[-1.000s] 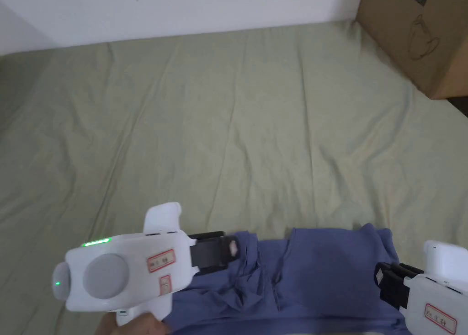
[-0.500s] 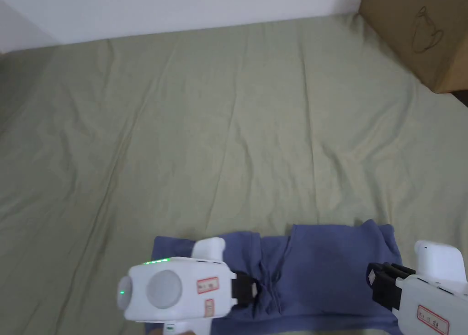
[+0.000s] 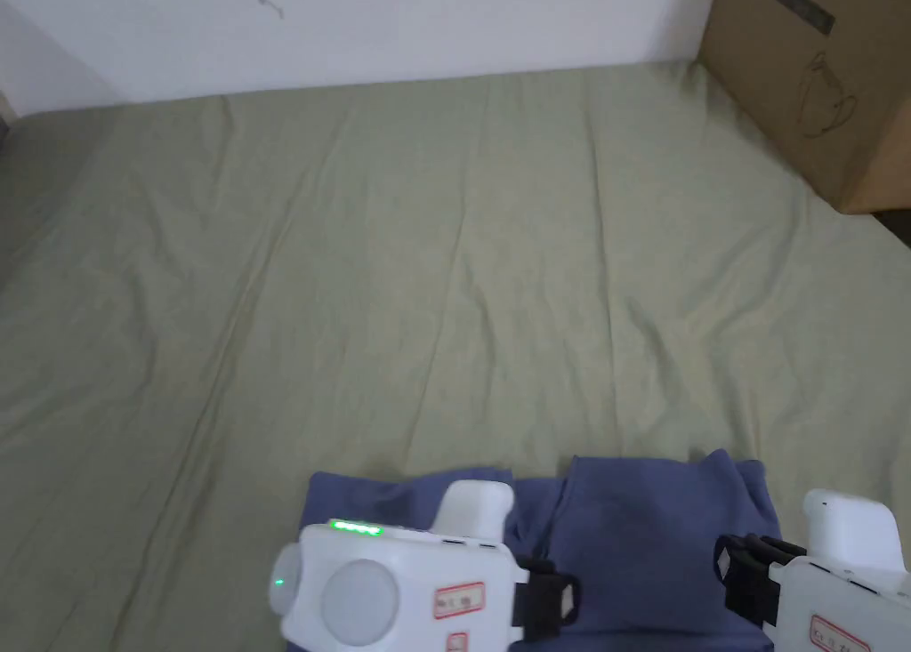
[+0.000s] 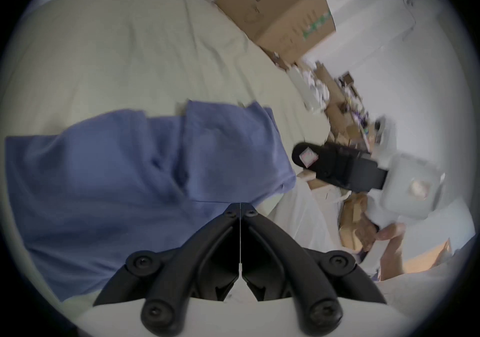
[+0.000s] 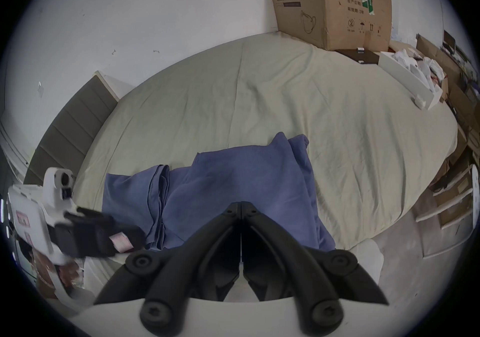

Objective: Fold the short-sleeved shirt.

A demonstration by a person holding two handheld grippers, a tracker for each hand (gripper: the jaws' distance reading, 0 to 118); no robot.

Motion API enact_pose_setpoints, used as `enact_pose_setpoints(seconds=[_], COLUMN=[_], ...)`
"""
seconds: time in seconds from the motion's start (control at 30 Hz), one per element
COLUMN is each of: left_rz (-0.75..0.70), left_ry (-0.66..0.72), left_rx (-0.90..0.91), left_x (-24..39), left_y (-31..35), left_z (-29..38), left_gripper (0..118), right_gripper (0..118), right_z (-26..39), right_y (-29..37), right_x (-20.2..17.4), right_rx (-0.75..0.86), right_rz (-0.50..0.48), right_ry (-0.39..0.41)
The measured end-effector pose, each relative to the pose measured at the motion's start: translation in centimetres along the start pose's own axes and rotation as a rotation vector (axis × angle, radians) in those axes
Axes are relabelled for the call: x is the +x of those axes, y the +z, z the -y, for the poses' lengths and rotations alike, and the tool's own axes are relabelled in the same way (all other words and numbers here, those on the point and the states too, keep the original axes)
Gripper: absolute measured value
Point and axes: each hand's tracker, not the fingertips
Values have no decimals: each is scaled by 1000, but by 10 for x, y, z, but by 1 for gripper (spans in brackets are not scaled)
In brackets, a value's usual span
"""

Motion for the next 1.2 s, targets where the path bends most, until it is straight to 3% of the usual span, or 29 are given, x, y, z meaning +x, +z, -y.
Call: enact_pose_setpoints(seconds=[0.07, 0.1, 0.17, 0.23, 0.37, 0.43, 0.6, 0.7, 0.73, 0.77, 0.83, 1.0, 1.2], left_rz=[5, 9, 2, -65, -55, -36, 2, 148, 207, 256, 85, 177, 79], left_ry=[99, 148, 219, 278, 397, 439, 496, 540, 590, 631, 586, 548, 503], left_rx=[103, 144, 208, 233, 278, 301, 284, 327, 304, 268, 233, 279, 308], left_x=[-29, -35, -69, -98, -143, -158, -194, -187, -188, -191, -187, -196, -228], left_y=[34, 54, 87, 114, 140, 139, 113, 96, 91, 82, 67, 95, 161], left_z=[0, 0, 7, 18, 44, 54, 67, 68, 68, 67, 68, 62, 64], left_gripper=[0, 6, 30, 35, 79, 82, 82, 77, 54, 10, 9, 9, 9], right_gripper=[0, 0, 0, 0, 0, 0, 0, 0, 0, 0, 0, 0, 0], right_z=[-2, -2, -4, -5, -8, -10, -16, -18, -18, -17, -16, -17, -21], right_y=[2, 1, -1, -4, -10, -13, -17, -19, -21, -22, -25, -24, -29], right_x=[-2, -3, -4, -7, -19, -25, -45, -56, -59, -62, -65, -75, -82], right_rx=[3, 3, -3, -13, -37, -51, -67, -73, -77, -82, -96, -115, -114], right_rz=[2, 1, -5, -10, -18, -30, -33, -45, -45, -42, -46, -40, -73], right_ry=[12, 12, 10, 13, 36, 50, 108, 134, 142, 148, 160, 217, 188])
